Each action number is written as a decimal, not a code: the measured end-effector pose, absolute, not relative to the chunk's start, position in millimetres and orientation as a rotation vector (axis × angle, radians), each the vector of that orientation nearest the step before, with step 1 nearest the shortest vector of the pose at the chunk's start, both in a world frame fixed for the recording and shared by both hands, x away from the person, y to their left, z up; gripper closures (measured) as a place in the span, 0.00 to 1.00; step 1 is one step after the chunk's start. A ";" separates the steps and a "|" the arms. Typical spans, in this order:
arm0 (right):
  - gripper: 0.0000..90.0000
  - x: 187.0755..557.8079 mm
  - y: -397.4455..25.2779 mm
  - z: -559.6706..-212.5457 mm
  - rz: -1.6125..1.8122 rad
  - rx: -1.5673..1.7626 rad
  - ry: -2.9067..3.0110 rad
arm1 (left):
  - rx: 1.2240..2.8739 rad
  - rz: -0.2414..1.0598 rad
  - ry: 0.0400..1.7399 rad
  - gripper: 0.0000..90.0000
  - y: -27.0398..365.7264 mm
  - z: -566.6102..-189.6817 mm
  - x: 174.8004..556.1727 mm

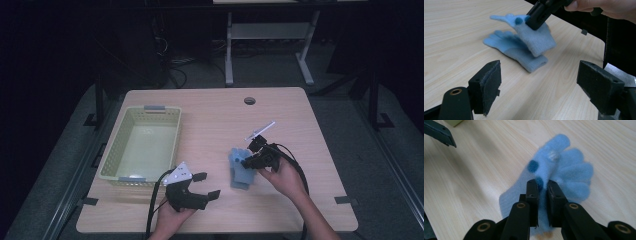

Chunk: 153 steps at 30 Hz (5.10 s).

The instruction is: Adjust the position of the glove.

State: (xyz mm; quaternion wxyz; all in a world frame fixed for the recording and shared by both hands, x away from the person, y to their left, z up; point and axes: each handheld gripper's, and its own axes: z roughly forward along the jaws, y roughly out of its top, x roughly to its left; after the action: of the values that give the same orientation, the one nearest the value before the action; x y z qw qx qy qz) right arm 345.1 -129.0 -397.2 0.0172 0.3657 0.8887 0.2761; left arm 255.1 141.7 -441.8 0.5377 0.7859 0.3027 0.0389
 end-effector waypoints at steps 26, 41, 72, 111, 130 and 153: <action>0.87 349.4 -117.3 -417.6 0.801 1.139 2.797 | 1.869 0.095 0.722 0.22 143.2 -440.7 254.8; 0.75 354.1 -115.9 -429.9 0.771 1.176 2.763 | 1.859 0.080 0.730 0.22 142.7 -441.5 254.1; 0.66 349.2 -128.4 -422.1 1.009 1.292 2.697 | 1.866 -0.018 0.820 0.36 132.5 -440.7 261.6; 0.52 338.8 -181.4 -464.8 1.364 1.777 2.480 | 1.734 -0.449 1.240 0.42 88.5 -469.6 327.3; 0.59 336.8 -175.1 -471.1 1.366 1.800 2.455 | 1.768 -0.474 1.260 0.52 83.8 -479.2 331.5; 0.74 331.7 -170.1 -475.2 1.383 1.798 2.421 | 1.788 -0.475 1.245 0.68 73.1 -482.6 333.3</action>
State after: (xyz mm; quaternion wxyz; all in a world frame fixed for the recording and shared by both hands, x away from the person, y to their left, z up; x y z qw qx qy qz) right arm 331.7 -170.1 -475.2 -0.0880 0.5399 0.7269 0.4151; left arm 333.3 73.1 -482.6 0.4401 0.7201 0.5013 -0.1911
